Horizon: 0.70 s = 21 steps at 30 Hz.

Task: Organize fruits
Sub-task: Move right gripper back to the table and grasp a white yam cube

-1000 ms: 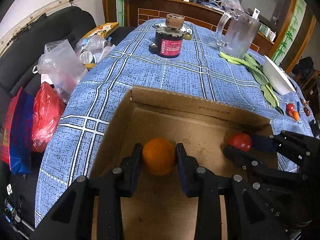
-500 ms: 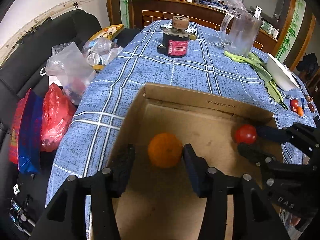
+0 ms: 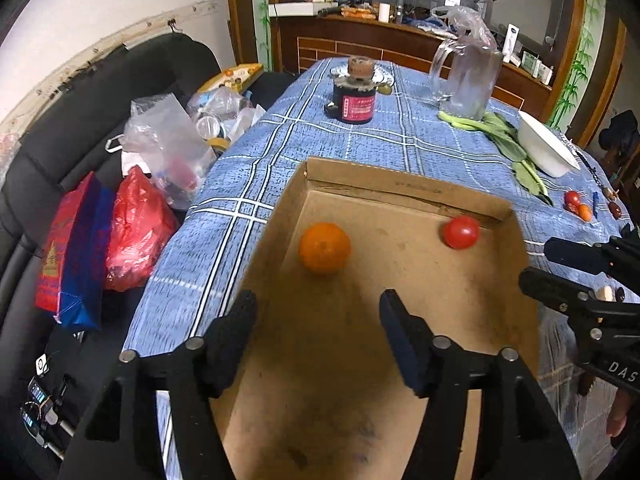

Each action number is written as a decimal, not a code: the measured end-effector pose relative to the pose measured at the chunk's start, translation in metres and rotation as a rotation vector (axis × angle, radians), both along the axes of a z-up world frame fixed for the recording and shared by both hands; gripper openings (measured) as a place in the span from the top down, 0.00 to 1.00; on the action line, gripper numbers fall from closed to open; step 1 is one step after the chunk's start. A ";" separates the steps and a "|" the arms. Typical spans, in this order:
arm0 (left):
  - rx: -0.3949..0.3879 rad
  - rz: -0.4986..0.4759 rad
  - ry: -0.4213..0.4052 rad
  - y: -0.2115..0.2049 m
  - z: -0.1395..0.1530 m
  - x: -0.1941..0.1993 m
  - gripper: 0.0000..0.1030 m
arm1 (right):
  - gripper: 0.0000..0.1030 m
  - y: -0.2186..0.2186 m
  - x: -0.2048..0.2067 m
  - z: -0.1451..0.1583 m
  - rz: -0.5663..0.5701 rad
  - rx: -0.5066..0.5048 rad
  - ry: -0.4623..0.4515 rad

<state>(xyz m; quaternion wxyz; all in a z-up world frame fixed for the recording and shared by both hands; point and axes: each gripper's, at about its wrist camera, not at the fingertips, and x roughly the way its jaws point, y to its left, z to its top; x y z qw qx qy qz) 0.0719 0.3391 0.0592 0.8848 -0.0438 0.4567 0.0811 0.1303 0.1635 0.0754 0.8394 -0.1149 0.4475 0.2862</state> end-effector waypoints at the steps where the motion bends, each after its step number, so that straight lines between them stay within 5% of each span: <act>1: -0.002 0.006 -0.005 -0.004 0.002 -0.006 0.34 | 0.52 -0.004 -0.005 0.002 -0.002 0.001 -0.003; 7: -0.029 0.015 -0.050 -0.034 0.015 -0.040 0.30 | 0.51 -0.041 -0.041 0.014 -0.009 0.007 -0.015; 10: -0.029 0.013 -0.071 -0.055 0.020 -0.053 0.23 | 0.35 -0.065 -0.059 0.017 -0.026 0.012 -0.028; 21: -0.039 -0.064 -0.043 -0.142 0.012 -0.076 0.23 | 0.35 -0.181 -0.114 0.002 -0.133 0.024 0.011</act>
